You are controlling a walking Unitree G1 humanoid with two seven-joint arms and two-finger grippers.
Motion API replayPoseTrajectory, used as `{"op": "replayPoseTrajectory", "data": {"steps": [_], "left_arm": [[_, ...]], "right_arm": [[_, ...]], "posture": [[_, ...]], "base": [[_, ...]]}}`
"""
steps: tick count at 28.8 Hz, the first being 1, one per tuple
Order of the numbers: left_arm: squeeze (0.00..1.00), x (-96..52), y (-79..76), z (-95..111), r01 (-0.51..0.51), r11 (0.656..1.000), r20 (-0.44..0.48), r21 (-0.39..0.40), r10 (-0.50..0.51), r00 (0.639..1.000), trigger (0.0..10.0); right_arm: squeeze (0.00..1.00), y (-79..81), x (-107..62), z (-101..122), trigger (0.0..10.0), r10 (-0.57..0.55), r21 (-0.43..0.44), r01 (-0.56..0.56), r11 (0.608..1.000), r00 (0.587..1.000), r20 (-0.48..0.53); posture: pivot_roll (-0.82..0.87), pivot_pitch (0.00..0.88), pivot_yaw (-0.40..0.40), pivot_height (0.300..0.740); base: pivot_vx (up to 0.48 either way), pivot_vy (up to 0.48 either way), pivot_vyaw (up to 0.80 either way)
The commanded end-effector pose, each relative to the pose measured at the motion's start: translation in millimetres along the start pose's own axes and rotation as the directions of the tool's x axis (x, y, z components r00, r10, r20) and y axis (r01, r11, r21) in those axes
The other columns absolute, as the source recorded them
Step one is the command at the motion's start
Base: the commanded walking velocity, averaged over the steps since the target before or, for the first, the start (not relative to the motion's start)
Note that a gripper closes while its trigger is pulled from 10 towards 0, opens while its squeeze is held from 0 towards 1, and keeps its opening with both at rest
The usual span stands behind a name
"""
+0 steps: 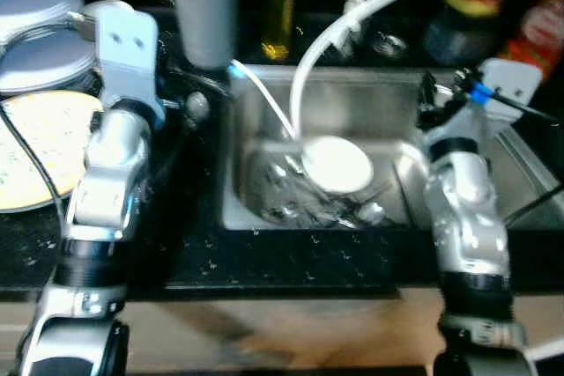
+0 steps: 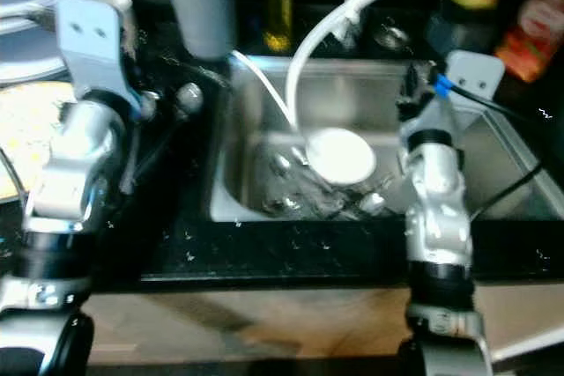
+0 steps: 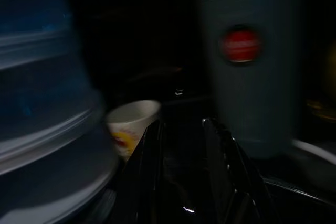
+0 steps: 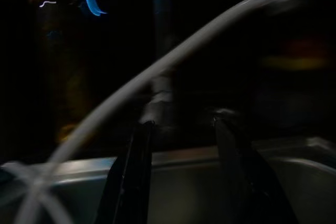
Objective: Kitchen organization
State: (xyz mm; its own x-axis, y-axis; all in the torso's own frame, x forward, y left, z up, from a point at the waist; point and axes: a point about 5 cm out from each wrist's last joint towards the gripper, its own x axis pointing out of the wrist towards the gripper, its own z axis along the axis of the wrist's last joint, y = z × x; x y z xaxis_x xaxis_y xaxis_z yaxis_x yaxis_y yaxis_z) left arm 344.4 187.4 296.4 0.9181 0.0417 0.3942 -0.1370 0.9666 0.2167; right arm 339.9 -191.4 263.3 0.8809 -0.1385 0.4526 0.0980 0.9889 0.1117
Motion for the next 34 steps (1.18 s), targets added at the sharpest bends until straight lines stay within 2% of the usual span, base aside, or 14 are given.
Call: {"op": "replayPoseTrajectory", "data": {"steps": [1, 14, 15, 16, 18, 19, 20, 22, 23, 27, 29, 34], "left_arm": [[0.0, -0.4, -1.2, -1, 0.006, 1.0, 0.004, 0.017, -0.006, 1.0, 10.0], [0.0, -1.8, -7.7, -1, 0.062, 0.998, -0.008, -0.012, -0.062, 0.998, 10.0], [0.0, -1.4, -8.1, -2, 0.068, 0.997, -0.028, -0.027, -0.069, 0.997, 10.0], [0.0, 0.3, -8.1, -7, 0.095, 0.995, -0.107, -0.016, -0.096, 0.99, 10.0], [0.0, 0.6, -8.0, -9, 0.102, 0.995, -0.127, -0.011, -0.103, 0.987, 10.0], [0.0, 2.0, -5.5, -10, 0.122, 0.992, -0.189, -0.022, -0.124, 0.974, 10.0], [0.0, 2.0, -5.5, -10, 0.122, 0.992, -0.189, -0.022, -0.124, 0.974, 10.0], [0.0, 3.6, 1.0, -5, 0.156, 0.987, -0.278, -0.045, -0.163, 0.947, 10.0], [0.0, 3.8, 4.5, -2, 0.168, 0.982, -0.321, -0.086, -0.187, 0.928, 10.0], [0.0, 3.2, 12.4, 1, 0.175, 0.982, -0.356, -0.075, -0.191, 0.915, 10.0], [0.0, 3.1, 14.4, -3, 0.161, 0.986, -0.361, -0.047, -0.167, 0.917, 10.0], [0.0, 3.0, 14.5, -10, 0.128, 0.991, -0.347, -0.043, -0.135, 0.928, 10.0]], "right_arm": [[0.0, -2.9, -0.5, 1, 10.0, -0.005, -0.008, 0.005, 1.0, 1.0, 0.004], [0.0, -2.7, -0.7, 0, 10.0, -0.006, -0.001, 0.006, 1.0, 1.0, 0.0], [0.0, -2.5, -0.6, 0, 10.0, -0.005, 0.0, 0.005, 1.0, 1.0, 0.0], [0.0, -2.0, -0.7, 0, 10.0, -0.003, 0.0, 0.003, 1.0, 1.0, 0.0], [0.0, -1.9, -0.8, 0, 10.0, -0.003, 0.0, 0.003, 1.0, 1.0, 0.0], [0.0, -1.8, -1.1, -1, 10.0, -0.002, -0.001, 0.002, 1.0, 1.0, -0.001], [0.0, -1.8, -1.1, -1, 10.0, -0.002, -0.001, 0.002, 1.0, 1.0, -0.001], [0.0, -1.3, -1.5, -1, 10.0, 0.002, -0.001, -0.002, 1.0, 1.0, -0.003], [0.0, -1.0, -1.6, -1, 10.0, 0.004, -0.001, -0.004, 1.0, 1.0, -0.005], [0.0, 1.1, -1.3, -3, 10.0, 0.011, 0.004, -0.011, 1.0, 1.0, -0.009], [0.0, 1.9, -1.2, -3, 10.0, 0.013, 0.006, -0.013, 1.0, 1.0, -0.009], [0.0, 2.0, -1.3, -3, 10.0, 0.018, 0.006, -0.018, 1.0, 1.0, -0.009]], "posture": [[0.11, 0.067, -0.037, 0.74], [0.11, 0.064, -0.036, 0.74], [0.11, 0.064, -0.036, 0.74], [0.11, 0.063, -0.034, 0.74], [0.11, 0.063, -0.034, 0.74], [0.12, 0.061, -0.033, 0.74], [0.12, 0.061, -0.033, 0.74], [0.12, 0.059, -0.033, 0.74], [0.12, 0.061, -0.032, 0.74], [0.13, 0.059, -0.029, 0.74], [0.13, 0.059, -0.029, 0.74], [0.12, 0.055, -0.031, 0.74]], "base": [[0.0, 0.0, 0.0], [0.0, 0.0, 0.0], [0.0, 0.0, 0.0], [0.0, 0.0, 0.0], [0.0, 0.0, 0.0], [0.0, 0.0, 0.0], [0.0, 0.0, 0.0], [0.0, 0.0, 0.0], [0.0, 0.0, 0.0], [0.0, 0.0, 0.0], [0.0, 0.0, 0.0], [0.0, 0.0, 0.0]]}}
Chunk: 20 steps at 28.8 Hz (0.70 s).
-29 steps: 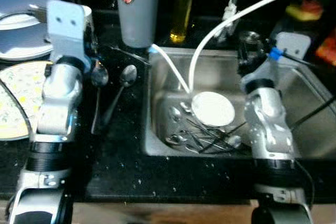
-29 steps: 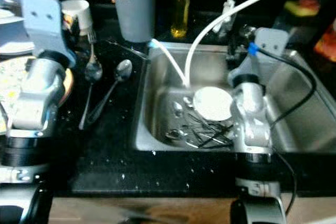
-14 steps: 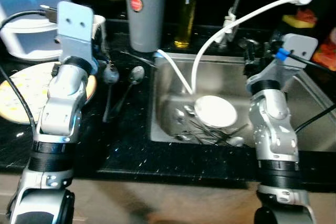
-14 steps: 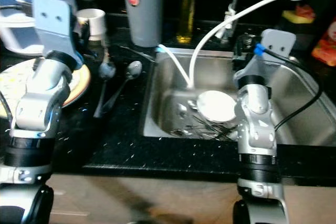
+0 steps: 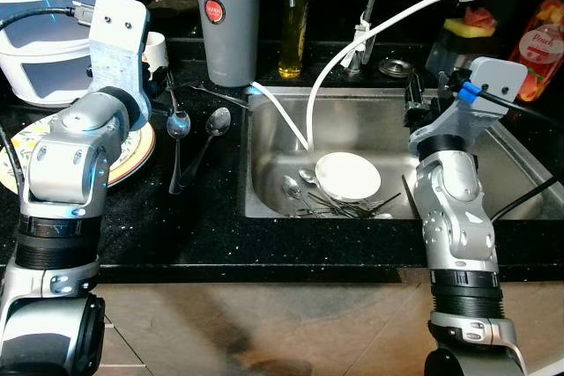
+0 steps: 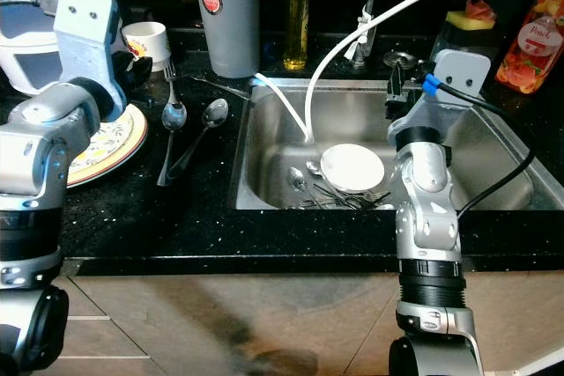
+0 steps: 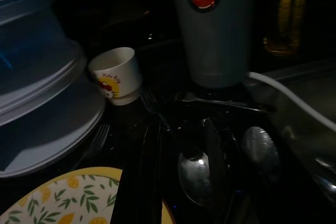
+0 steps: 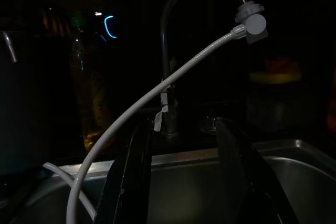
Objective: Kitchen organization
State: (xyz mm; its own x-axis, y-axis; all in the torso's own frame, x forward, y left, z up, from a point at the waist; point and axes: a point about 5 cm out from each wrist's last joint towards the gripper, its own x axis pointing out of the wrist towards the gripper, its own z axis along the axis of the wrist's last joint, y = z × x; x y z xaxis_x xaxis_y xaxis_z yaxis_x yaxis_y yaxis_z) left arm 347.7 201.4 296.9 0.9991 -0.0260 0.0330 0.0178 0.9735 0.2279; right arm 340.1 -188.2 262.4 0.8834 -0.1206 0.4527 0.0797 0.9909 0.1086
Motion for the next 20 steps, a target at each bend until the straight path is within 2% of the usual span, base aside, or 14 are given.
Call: {"op": "replayPoseTrajectory", "data": {"steps": [1, 10, 12, 15, 16, 17, 18, 20], "left_arm": [[0.0, 2.6, 3.5, -9, -0.05, 0.999, -0.024, -0.006, 0.049, 0.998, 10.0], [0.0, 1.4, 4.8, -12, -0.08, 0.997, -0.036, 0.007, 0.08, 0.996, 10.0], [0.0, 1.6, -0.9, -15, -0.026, 0.999, -0.054, 0.046, 0.028, 0.998, 10.0], [0.0, 0.3, -4.3, -13, 0.025, 0.999, -0.082, 0.024, -0.023, 0.996, 10.0], [0.0, -1.8, -7.2, -8, 0.09, 0.991, -0.126, -0.097, -0.102, 0.987, 10.0], [0.0, -4.1, -9.5, -3, 0.135, 0.976, -0.155, -0.173, -0.162, 0.975, 10.0], [0.0, -4.1, -9.5, -3, 0.135, 0.976, -0.155, -0.173, -0.162, 0.975, 10.0], [0.0, -6.6, -11.6, 9, 0.161, 0.952, -0.171, -0.259, -0.21, 0.963, 10.0]], "right_arm": [[0.0, -1.6, -1.0, -1, 10.0, 0.001, -0.002, -0.001, 1.0, 1.0, -0.008], [0.0, -0.7, -2.1, -2, 10.0, 0.005, -0.002, -0.005, 1.0, 1.0, -0.013], [0.0, -0.3, -2.2, -3, 10.0, 0.011, -0.003, -0.011, 1.0, 1.0, -0.016], [0.0, 0.0, -1.9, -4, 10.0, 0.03, -0.032, -0.031, 0.999, 0.999, -0.036], [0.0, -0.7, -1.3, -4, 10.0, 0.044, -0.04, -0.046, 0.998, 0.998, -0.047], [0.0, -1.2, -0.5, -3, 10.0, 0.058, -0.048, -0.061, 0.997, 0.997, -0.052], [0.0, -1.2, -0.5, -3, 10.0, 0.058, -0.048, -0.061, 0.997, 0.997, -0.052], [0.0, -1.7, 1.0, 2, 10.0, 0.081, -0.052, -0.083, 0.995, 0.996, -0.043]], "posture": [[0.12, 0.055, -0.031, 0.74], [0.12, 0.061, -0.031, 0.74], [0.12, 0.061, -0.031, 0.74], [0.12, 0.061, -0.031, 0.74], [0.12, 0.07, -0.032, 0.74], [0.12, 0.073, -0.033, 0.74], [0.12, 0.073, -0.033, 0.74], [0.13, 0.075, -0.034, 0.74]], "base": [[0.0, 0.0, 0.0], [0.0, 0.0, 0.0], [0.0, 0.0, 0.0], [0.0, 0.0, 0.0], [0.0, 0.0, 0.0], [0.0, 0.0, 0.0], [0.0, 0.0, 0.0], [0.0, 0.0, 0.0]]}}
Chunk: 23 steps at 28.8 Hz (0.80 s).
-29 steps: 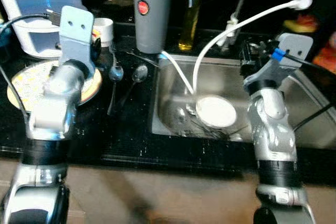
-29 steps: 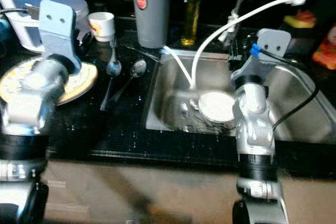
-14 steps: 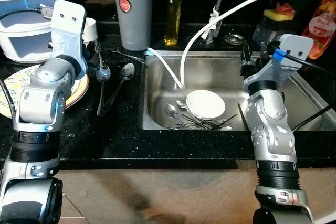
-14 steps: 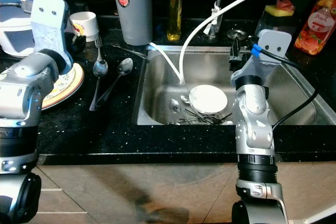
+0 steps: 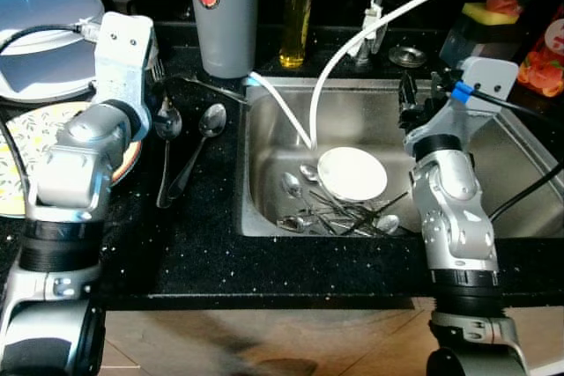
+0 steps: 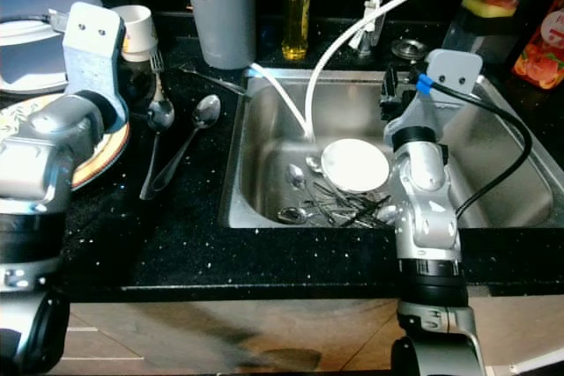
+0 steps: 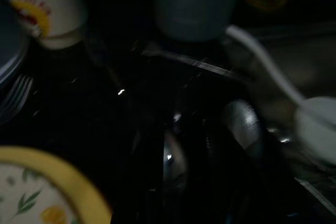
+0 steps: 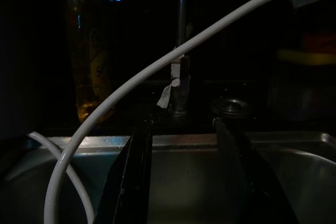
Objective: Kitchen organization
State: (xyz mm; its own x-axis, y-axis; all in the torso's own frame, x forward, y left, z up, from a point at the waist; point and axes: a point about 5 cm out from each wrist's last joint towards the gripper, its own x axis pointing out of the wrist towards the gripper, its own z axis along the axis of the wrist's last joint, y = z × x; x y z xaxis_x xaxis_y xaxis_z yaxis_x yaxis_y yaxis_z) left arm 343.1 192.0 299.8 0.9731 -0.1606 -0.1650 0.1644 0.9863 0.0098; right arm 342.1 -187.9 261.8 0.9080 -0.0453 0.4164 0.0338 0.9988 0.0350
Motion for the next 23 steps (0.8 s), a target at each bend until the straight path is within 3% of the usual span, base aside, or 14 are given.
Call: {"op": "replayPoseTrajectory", "data": {"steps": [1, 3, 7, 8, 9, 11, 15, 16, 23], "left_arm": [[0.0, -2.3, -3.3, 5, -0.015, 1.0, -0.011, 0.009, 0.015, 1.0, 10.0], [0.0, 1.7, -6.5, -5, -0.059, 0.996, -0.049, 0.07, 0.062, 0.997, 10.0], [0.0, 6.1, -11.0, -24, -0.083, 0.994, -0.122, 0.069, 0.091, 0.988, 10.0], [0.16, 6.4, -13.0, -33, -0.102, 0.991, -0.144, 0.088, 0.114, 0.983, 10.0], [1.0, 6.1, -13.9, -37, -0.115, 0.988, -0.152, 0.105, 0.13, 0.98, 10.0], [1.0, 1.1, -19.5, -44, -0.17, 0.975, -0.136, 0.145, 0.19, 0.972, 10.0], [1.0, -3.8, -23.7, -50, -0.208, 0.972, -0.159, 0.112, 0.224, 0.962, 10.0], [0.0, -4.7, -28.3, -55, -0.211, 0.973, -0.179, 0.088, 0.224, 0.958, 10.0], [0.0, 0.5, -38.8, -64, -0.221, 0.974, -0.198, 0.047, 0.226, 0.954, 10.0]], "right_arm": [[0.0, -2.0, -0.4, 5, 10.0, 0.015, -0.011, -0.014, 1.0, 1.0, 0.011], [0.0, 0.0, -0.3, 5, 10.0, 0.02, -0.005, -0.02, 1.0, 1.0, 0.016], [0.0, 3.5, -1.4, 3, 10.0, 0.024, 0.002, -0.024, 1.0, 1.0, 0.013], [0.0, 5.3, -2.4, 2, 10.0, 0.03, 0.003, -0.03, 1.0, 1.0, 0.01], [0.0, 6.4, -3.0, 2, 10.0, 0.034, 0.004, -0.034, 0.999, 0.999, 0.008], [0.0, 6.1, -5.1, 0, 10.0, 0.04, 0.003, -0.04, 0.999, 0.999, -0.001], [0.0, 4.8, -5.7, -2, 10.0, 0.043, 0.003, -0.043, 0.999, 0.999, -0.012], [0.0, 4.7, -5.3, -3, 10.0, 0.043, 0.005, -0.043, 0.999, 0.999, -0.015], [0.0, 10.4, -1.7, -2, 10.0, 0.059, 0.018, -0.059, 0.998, 0.998, -0.01]], "posture": [[0.13, 0.075, -0.034, 0.74], [0.13, 0.071, -0.025, 0.74], [0.13, 0.07, -0.02, 0.74], [0.13, 0.07, -0.02, 0.74], [0.13, 0.07, -0.02, 0.74], [0.12, 0.071, -0.02, 0.74], [0.13, 0.073, -0.026, 0.74], [0.13, 0.073, -0.026, 0.74], [0.14, 0.066, -0.029, 0.74]], "base": [[0.0, 0.0, 0.0], [0.0, 0.0, 0.0], [0.0, 0.0, 0.0], [0.0, 0.0, 0.0], [0.0, 0.0, 0.0], [0.0, 0.0, 0.0], [0.0, 0.0, 0.0], [0.0, 0.0, 0.0], [0.0, 0.0, 0.0]]}}
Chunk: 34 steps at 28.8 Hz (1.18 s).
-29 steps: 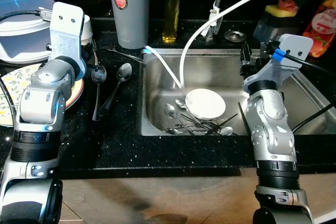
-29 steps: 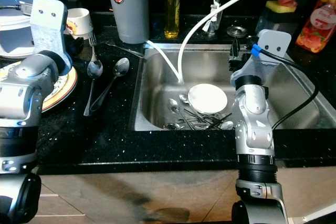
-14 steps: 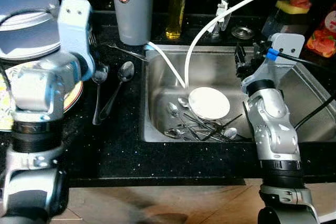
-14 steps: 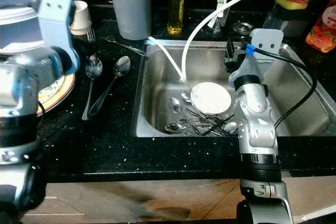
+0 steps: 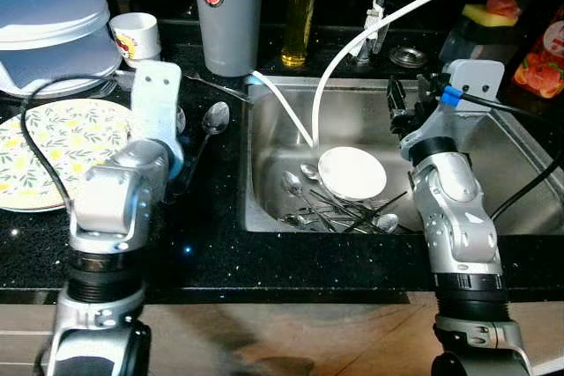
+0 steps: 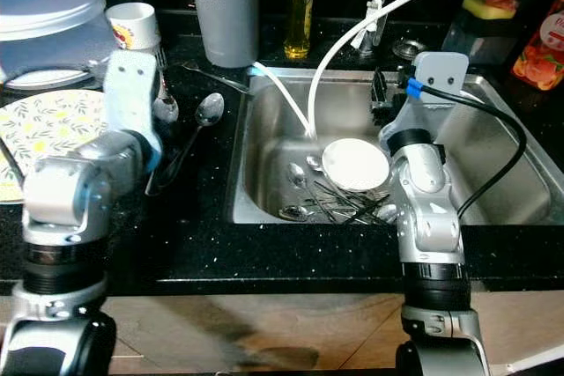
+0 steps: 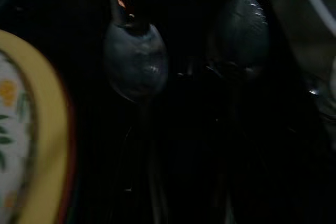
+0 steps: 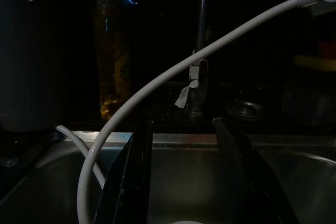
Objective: Kitchen organization
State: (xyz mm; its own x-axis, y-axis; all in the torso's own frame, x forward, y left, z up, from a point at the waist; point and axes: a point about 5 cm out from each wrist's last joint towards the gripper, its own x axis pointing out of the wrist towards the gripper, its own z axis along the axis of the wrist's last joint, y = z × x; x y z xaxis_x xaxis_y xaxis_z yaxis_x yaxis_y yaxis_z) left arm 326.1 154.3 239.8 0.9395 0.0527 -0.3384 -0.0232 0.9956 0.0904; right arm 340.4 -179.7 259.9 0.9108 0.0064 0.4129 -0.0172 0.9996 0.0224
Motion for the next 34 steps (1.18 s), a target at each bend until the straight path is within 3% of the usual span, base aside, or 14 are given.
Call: {"op": "replayPoseTrajectory", "data": {"steps": [1, 7, 12, 14, 15, 16, 17, 25, 28, 32, 33, 34], "left_arm": [[0.0, 4.4, 2.4, -6, -0.034, 0.999, -0.029, -0.014, 0.033, 0.999, 10.0], [0.0, 12.3, 12.9, -26, -0.142, 0.989, -0.103, -0.041, 0.137, 0.985, 10.0], [0.0, 17.8, 15.4, -37, -0.171, 0.983, -0.128, -0.06, 0.162, 0.978, 10.0], [0.0, 20.3, 14.2, -44, -0.153, 0.983, -0.168, -0.099, 0.135, 0.976, 10.0], [0.0, 23.0, 12.4, -53, -0.135, 0.979, -0.217, -0.155, 0.099, 0.971, 10.0], [0.0, 24.6, 11.4, -57, -0.125, 0.979, -0.234, -0.163, 0.085, 0.969, 4.5], [0.0, 26.4, 11.2, -64, -0.125, 0.974, -0.259, -0.189, 0.074, 0.963, 0.0], [0.0, 28.3, 15.7, -65, -0.162, 0.967, -0.25, -0.195, 0.111, 0.962, 0.0], [0.0, 31.3, 22.2, -59, -0.192, 0.971, -0.217, -0.143, 0.159, 0.963, 0.0], [0.0, 30.7, 24.8, -24, -0.221, 0.972, 0.079, 0.081, 0.215, 0.973, 0.0], [0.0, 25.8, 21.3, -8, -0.19, 0.98, 0.186, 0.055, 0.177, 0.967, 7.2], [0.56, 18.8, 17.1, 8, -0.148, 0.988, 0.29, 0.04, 0.131, 0.948, 10.0]], "right_arm": [[0.0, 2.3, 1.0, -1, 10.0, 0.008, 0.01, -0.008, 1.0, 1.0, -0.005], [0.0, 1.2, -1.1, -2, 10.0, 0.001, 0.011, -0.001, 1.0, 1.0, -0.007], [0.0, 0.9, -0.9, -2, 10.0, 0.001, 0.012, -0.001, 1.0, 1.0, -0.008], [0.0, 1.0, -0.8, -2, 10.0, 0.002, 0.012, -0.002, 1.0, 1.0, -0.008], [0.0, 1.4, -0.6, -2, 10.0, 0.004, 0.012, -0.003, 1.0, 1.0, -0.007], [0.0, 1.5, -0.4, -2, 10.0, 0.005, 0.012, -0.005, 1.0, 1.0, -0.006], [0.0, 1.7, 0.1, -1, 10.0, 0.007, 0.012, -0.007, 1.0, 1.0, -0.005], [0.0, 0.6, -0.4, -2, 10.0, 0.005, 0.01, -0.005, 1.0, 1.0, -0.007], [0.0, 2.3, 0.6, -1, 10.0, 0.011, 0.011, -0.011, 1.0, 1.0, -0.006], [0.0, 1.5, 1.2, -1, 10.0, 0.009, 0.013, -0.009, 1.0, 1.0, -0.006], [0.0, 1.1, 1.3, -1, 10.0, 0.008, 0.015, -0.008, 1.0, 1.0, -0.006], [0.0, 0.8, 1.3, -1, 10.0, 0.007, 0.015, -0.006, 1.0, 1.0, -0.005]], "posture": [[0.14, 0.066, -0.029, 0.74], [0.14, 0.064, -0.026, 0.74], [0.13, 0.061, -0.027, 0.74], [0.13, 0.061, -0.028, 0.74], [0.13, 0.061, -0.028, 0.74], [0.12, 0.059, -0.033, 0.74], [0.12, 0.059, -0.033, 0.74], [0.12, 0.059, -0.034, 0.74], [0.12, 0.055, -0.035, 0.74], [0.12, 0.052, -0.038, 0.74], [0.11, 0.047, -0.038, 0.74], [0.11, 0.047, -0.038, 0.74]], "base": [[0.0, 0.0, 0.0], [0.0, 0.0, 0.0], [0.0, 0.0, 0.0], [0.0, 0.0, 0.0], [0.0, 0.0, 0.0], [0.0, 0.0, 0.0], [0.0, 0.0, 0.0], [0.0, 0.0, 0.0], [0.0, 0.0, 0.0], [0.0, 0.0, 0.0], [0.0, 0.0, 0.0], [0.0, 0.0, 0.0]]}}
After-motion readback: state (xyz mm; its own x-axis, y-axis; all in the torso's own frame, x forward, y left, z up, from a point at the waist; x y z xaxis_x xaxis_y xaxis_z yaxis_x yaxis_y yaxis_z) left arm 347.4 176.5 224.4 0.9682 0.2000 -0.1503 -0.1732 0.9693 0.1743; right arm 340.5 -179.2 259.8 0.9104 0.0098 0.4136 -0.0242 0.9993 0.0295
